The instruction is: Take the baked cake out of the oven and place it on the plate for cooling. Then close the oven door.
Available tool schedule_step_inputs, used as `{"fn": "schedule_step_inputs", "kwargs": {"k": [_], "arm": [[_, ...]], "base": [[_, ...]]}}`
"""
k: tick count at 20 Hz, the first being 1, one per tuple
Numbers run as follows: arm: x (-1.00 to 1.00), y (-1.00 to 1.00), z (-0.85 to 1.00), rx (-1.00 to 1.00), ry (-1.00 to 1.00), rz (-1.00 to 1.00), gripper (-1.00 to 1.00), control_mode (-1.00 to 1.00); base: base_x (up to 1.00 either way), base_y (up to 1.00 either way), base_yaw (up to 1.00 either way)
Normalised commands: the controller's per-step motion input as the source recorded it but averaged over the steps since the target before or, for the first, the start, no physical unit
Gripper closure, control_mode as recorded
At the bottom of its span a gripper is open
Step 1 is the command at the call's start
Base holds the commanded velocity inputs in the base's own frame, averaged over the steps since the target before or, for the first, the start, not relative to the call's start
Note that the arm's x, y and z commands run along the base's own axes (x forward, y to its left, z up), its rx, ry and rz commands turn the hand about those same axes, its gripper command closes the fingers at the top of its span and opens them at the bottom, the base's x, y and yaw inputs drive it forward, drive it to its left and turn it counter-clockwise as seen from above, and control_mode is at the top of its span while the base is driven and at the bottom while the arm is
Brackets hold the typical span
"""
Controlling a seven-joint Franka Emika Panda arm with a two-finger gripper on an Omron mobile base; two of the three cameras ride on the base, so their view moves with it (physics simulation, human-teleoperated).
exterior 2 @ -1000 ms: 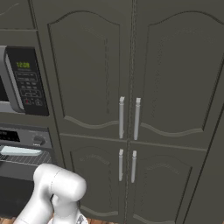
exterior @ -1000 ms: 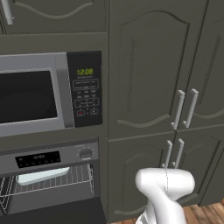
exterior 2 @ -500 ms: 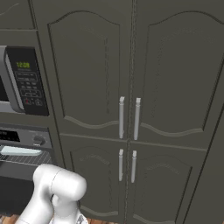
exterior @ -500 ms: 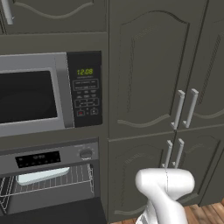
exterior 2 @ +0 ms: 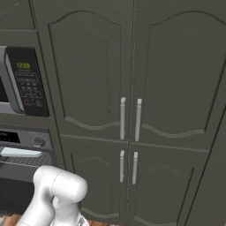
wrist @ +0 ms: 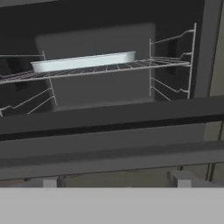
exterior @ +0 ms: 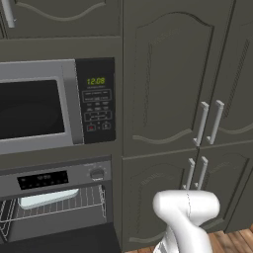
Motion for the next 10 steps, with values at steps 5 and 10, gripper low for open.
{"fn": "schedule_step_inputs", "kwargs": {"k": [5,10], "arm": [[0.56,0.13,0.13,0.08,-0.08,0.00,-1.00,-1.00],[0.56,0.14,0.18,0.10,-0.07,0.00,-1.00,-1.00]], "base": [[0.00,0.00,0.00],[0.00,0.00,0.00]]}}
